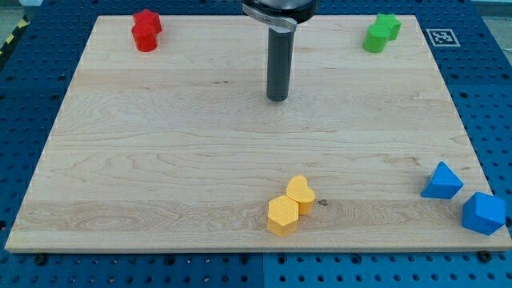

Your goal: Move the green blocks to the center right

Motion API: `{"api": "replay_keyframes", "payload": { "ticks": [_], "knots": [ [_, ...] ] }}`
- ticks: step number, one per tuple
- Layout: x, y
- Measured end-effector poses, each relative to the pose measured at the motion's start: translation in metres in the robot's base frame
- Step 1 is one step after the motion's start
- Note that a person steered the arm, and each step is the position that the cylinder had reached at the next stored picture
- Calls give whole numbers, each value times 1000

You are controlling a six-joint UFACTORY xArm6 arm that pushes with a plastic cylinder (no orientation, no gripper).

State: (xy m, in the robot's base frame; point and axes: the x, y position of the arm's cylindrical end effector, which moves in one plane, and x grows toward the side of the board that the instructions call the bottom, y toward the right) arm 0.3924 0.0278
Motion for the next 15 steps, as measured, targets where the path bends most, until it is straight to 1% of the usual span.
{"api": "replay_keyframes", "payload": {
  "ticks": [2,3,5,8,10,13,14,15],
  "knots": [
    [3,0],
    [-10,14],
    [-17,22],
    [-56,22],
    [-105,22],
    [-114,22],
    [-143,34],
    [-158,81]
  ]
}}
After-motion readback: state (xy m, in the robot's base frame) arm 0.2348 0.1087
